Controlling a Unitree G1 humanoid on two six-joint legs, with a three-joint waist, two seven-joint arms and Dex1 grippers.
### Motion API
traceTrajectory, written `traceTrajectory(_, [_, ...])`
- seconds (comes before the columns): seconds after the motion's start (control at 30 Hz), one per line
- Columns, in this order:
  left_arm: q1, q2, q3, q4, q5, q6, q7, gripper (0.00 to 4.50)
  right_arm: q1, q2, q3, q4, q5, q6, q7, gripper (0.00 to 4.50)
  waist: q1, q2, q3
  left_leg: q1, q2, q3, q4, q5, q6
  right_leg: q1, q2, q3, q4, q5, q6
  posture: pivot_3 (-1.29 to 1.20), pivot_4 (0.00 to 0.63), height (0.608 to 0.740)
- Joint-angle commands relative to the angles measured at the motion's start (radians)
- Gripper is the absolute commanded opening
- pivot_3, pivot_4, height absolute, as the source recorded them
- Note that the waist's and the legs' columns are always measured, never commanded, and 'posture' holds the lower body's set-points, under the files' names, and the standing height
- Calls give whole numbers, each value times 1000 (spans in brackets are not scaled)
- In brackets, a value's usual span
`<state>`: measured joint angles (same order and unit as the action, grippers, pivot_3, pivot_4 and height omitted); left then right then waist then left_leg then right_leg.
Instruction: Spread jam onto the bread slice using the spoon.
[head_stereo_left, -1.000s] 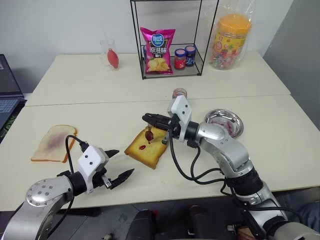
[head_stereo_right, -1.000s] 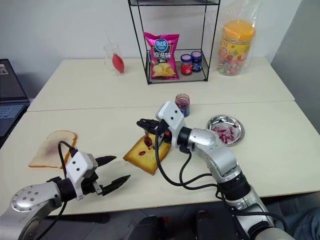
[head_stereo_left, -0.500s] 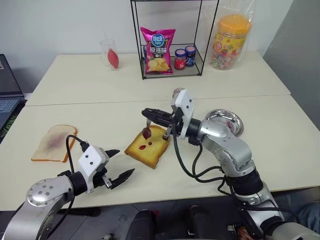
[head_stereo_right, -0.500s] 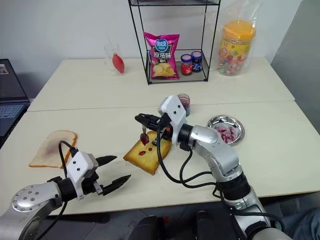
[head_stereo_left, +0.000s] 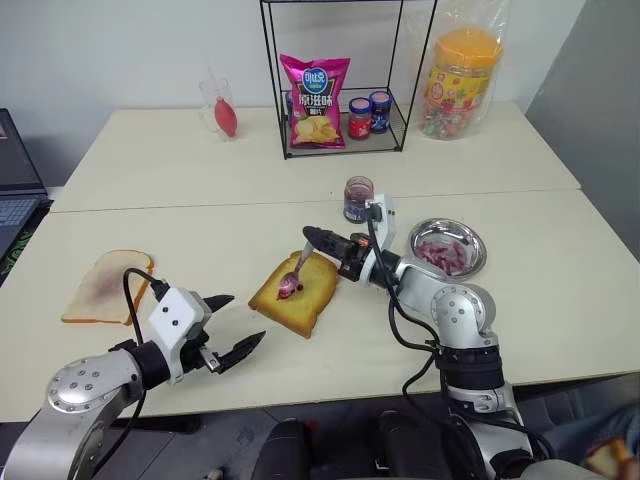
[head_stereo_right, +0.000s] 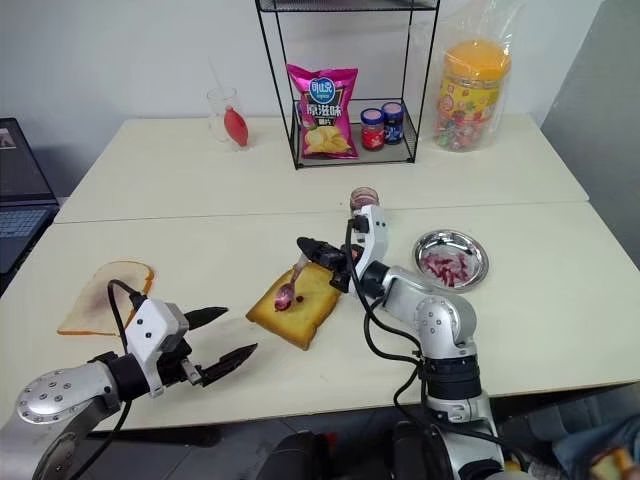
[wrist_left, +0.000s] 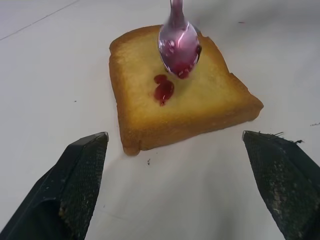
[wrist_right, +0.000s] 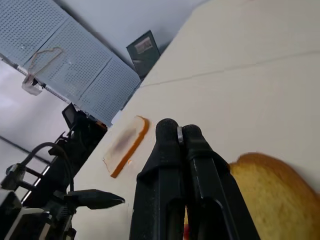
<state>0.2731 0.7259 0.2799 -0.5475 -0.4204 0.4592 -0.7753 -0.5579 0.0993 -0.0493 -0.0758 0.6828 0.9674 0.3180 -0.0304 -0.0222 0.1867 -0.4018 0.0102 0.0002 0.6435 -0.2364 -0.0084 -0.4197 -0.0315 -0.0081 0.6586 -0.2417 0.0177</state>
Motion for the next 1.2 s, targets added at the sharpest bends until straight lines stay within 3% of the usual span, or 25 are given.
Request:
traceTrajectory(0.03, [13, 26, 37, -6, -11, 0, -20, 4500, -16, 43, -28, 60, 11, -45, -22, 26, 0, 0, 0, 0, 0, 0, 0, 0, 0, 0, 0, 0, 0, 0, 0, 0, 150, 740])
traceTrajectory(0.6, [0, 26, -4, 15, 7, -30, -44, 4500, -49, 31, -68, 232, -27, -187, -49, 26, -1, 0, 0, 0, 1, 0, 0, 0, 0, 0, 1, 0, 0, 0, 0, 0, 150, 740])
traceTrajectory(0.97, [-44, 21, -37, 17, 4, -23, -37, 4500, -73, -71, -168, 198, 14, -153, -69, 26, 0, 0, 0, 0, 1, 1, 0, 0, 0, 0, 2, 1, 0, 0, 0, 0, 150, 740])
traceTrajectory(1.2, [-35, 18, -28, 34, 6, -40, -47, 4500, -53, -28, -203, 25, 180, 20, -152, 26, 0, 0, 0, 0, 2, 0, 0, 0, 0, 0, 2, 1, 0, 0, 0, 0, 150, 740])
